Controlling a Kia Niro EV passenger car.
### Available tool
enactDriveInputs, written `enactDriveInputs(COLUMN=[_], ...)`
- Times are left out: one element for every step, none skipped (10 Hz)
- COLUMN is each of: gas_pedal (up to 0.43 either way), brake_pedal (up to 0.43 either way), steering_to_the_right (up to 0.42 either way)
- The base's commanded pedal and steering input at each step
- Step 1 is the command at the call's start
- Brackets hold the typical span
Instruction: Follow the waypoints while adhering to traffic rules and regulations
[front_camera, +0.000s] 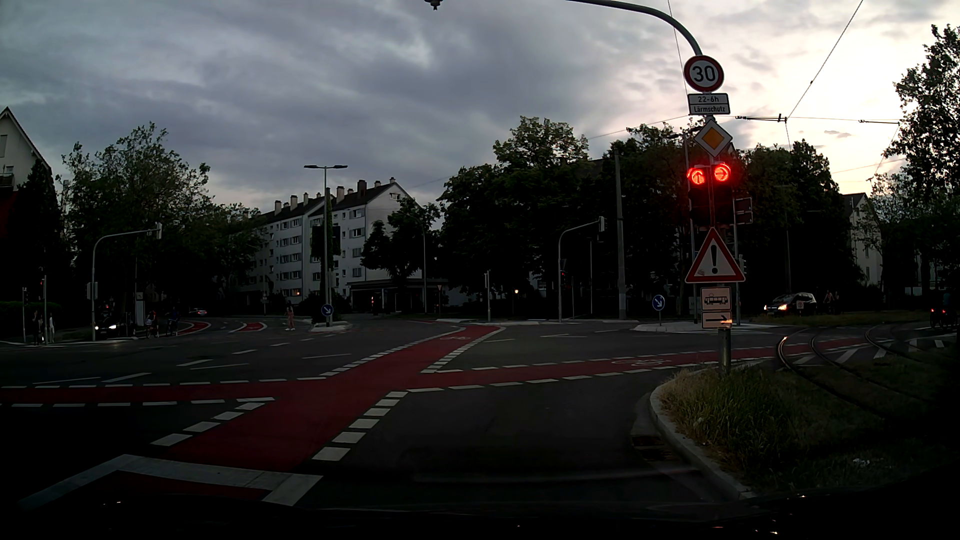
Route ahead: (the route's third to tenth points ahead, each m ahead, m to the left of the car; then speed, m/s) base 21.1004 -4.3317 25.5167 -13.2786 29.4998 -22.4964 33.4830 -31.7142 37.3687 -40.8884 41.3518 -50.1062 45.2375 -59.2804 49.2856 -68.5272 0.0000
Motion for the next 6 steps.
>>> enactDriveInputs(gas_pedal=[0.000, 0.000, 0.000, 0.000, 0.000, 0.000], brake_pedal=[0.268, 0.268, 0.268, 0.268, 0.268, 0.268], steering_to_the_right=[-0.052, -0.052, -0.052, -0.052, -0.052, -0.052])
